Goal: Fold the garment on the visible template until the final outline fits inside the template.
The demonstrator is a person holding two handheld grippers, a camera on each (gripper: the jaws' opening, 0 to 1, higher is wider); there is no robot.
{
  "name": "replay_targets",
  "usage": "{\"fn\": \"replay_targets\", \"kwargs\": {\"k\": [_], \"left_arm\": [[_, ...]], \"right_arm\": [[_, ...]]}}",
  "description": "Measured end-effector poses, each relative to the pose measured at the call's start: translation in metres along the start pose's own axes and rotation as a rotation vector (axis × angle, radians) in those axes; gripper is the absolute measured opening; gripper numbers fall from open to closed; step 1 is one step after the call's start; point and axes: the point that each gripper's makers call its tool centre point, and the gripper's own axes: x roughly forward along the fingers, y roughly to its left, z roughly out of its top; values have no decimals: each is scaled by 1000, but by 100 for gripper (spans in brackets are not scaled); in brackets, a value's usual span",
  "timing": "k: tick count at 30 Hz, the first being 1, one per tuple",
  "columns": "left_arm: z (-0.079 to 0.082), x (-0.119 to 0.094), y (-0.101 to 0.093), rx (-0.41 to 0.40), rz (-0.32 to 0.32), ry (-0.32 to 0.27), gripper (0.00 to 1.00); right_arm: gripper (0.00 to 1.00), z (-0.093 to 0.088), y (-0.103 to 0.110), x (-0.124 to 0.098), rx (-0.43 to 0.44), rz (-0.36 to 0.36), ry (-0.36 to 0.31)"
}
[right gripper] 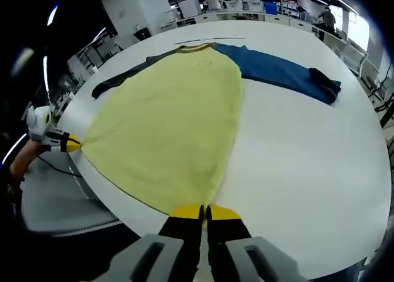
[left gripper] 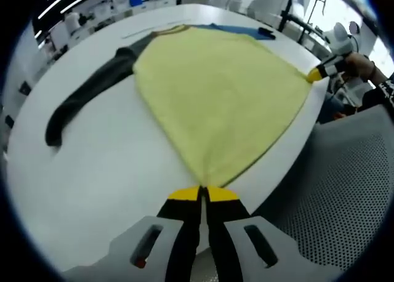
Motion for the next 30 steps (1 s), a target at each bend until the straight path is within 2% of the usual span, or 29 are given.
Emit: {"fn": "replay_targets", "kwargs": {"k": [9,12,14,17,20,26,30], "left_arm": [[-2,1,2,-119,-2,-26,0],[0,1,4,-187,-7,-61,0],[1,-2,5,-196,-12,-81,1],[4,-5,6,-202,-4,-96,7],[10,-8,4,-190,-3,-116,12],[17,-15,4,-140,18,-116,26],[31,-24,6,-171,32,-175,35]], "right_arm": [[0,-1,1,1,-12,-3,1],[0,-1,1,2,-25,-6,3],[0,-1,1,2,-31,-7,5],[1,-1,0,2,-16,-7,2],[10,3,1,1,21,0,-22],[26,12,8,-8,20,26,-46],[39,29,7,-18,29,36,-97]]}}
